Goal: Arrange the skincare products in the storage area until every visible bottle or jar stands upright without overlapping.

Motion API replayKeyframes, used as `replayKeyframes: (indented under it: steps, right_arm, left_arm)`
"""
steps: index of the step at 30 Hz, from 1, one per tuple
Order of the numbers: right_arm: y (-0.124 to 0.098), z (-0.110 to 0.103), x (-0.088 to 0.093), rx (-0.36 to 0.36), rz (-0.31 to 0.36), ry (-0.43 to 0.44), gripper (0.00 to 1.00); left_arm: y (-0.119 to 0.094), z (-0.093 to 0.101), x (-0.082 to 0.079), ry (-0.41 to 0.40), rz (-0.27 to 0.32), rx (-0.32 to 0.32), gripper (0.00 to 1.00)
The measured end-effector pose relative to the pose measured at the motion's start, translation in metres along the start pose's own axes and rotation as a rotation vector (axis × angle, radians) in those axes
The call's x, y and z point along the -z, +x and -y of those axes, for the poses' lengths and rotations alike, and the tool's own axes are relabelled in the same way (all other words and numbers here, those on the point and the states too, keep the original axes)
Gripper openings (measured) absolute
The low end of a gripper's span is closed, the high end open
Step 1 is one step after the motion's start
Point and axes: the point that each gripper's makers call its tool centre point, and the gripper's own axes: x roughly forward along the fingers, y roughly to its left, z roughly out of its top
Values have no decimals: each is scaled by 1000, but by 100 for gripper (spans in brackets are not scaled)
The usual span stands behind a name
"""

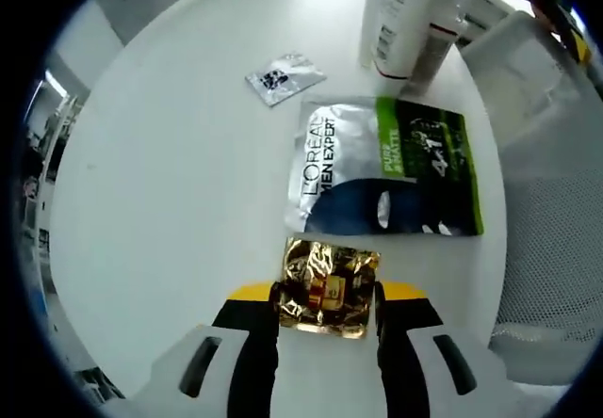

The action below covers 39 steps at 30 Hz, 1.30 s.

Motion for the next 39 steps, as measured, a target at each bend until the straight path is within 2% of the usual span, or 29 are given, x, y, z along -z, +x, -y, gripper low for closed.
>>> replayKeyframes:
  steps: [13,22,29,39]
  right_arm:
    - [0,-1,0,-5,3,-6,99]
    - [-1,-1,0,-2,3,-8,99]
    - [-1,-1,-1,-1,10,-8,99]
    - [-3,0,-5,-4,38,13,100]
  left_arm:
    - [0,6,-2,-55,9,-18,37]
    - [-1,6,-3,-59,13,-19,38]
    - [-2,9,-2,-52,3,-23,43]
    - [-22,14,-5,-94,59,-68,48]
